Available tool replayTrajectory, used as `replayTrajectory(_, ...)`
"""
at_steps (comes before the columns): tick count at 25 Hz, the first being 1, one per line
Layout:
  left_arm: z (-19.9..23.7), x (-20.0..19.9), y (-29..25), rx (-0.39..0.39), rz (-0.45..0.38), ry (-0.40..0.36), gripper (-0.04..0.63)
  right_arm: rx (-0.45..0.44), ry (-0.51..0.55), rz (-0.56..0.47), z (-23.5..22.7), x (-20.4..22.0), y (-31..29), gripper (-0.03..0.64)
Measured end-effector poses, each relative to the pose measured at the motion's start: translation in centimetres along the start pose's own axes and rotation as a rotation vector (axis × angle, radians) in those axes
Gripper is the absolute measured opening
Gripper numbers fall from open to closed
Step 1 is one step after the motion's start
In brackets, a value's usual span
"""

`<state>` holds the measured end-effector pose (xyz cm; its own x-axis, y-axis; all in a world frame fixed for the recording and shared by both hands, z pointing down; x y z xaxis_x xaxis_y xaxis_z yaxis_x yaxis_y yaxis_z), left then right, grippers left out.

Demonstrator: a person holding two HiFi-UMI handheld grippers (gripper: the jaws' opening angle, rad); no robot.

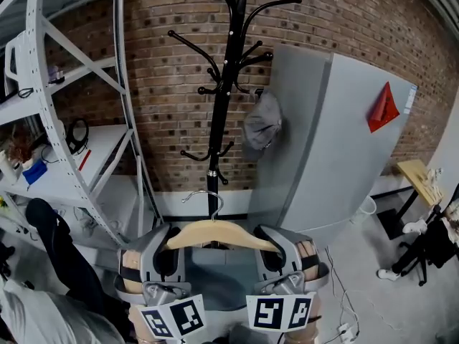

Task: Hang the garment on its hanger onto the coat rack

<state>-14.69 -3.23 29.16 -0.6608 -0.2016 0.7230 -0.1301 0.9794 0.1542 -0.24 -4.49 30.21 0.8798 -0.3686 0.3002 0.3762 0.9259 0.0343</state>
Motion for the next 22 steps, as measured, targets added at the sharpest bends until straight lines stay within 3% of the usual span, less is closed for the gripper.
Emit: replayTrajectory(22, 0.4, 0.6, -15.2, -0.054, 0.003, -0.030, 0.081, 0.017, 0.002, -0.049, -3.5, 6.0, -14.2, 0.044)
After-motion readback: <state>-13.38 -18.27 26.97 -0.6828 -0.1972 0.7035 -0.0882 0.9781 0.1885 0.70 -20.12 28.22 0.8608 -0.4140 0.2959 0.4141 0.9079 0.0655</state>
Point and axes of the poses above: the fingertips, and each gripper's own axes: y backward along the fingers, z to its left, x out of its underside, the point moved 2 cm from there along y, backward along the fingers, and after that the axes turned 15 degrees about y, right-handed, at the moved point
